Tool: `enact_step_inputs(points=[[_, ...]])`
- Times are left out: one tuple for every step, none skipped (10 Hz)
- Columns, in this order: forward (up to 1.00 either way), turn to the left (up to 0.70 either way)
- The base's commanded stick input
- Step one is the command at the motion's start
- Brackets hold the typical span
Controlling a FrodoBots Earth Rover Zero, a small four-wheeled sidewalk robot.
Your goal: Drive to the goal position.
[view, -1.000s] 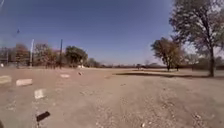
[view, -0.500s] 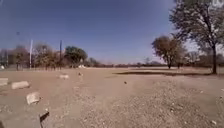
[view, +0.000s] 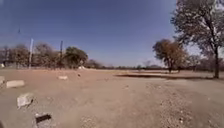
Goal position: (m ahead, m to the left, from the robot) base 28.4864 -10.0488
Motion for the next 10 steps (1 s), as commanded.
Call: enact_step_inputs(points=[[0.50, 0.00], [0.50, 0.00], [0.50, 0.00], [0.50, 0.00], [0.50, 0.00], [0.50, 0.00], [0.50, 0.00], [0.50, 0.00], [0.50, 0.00], [0.50, 0.00]])
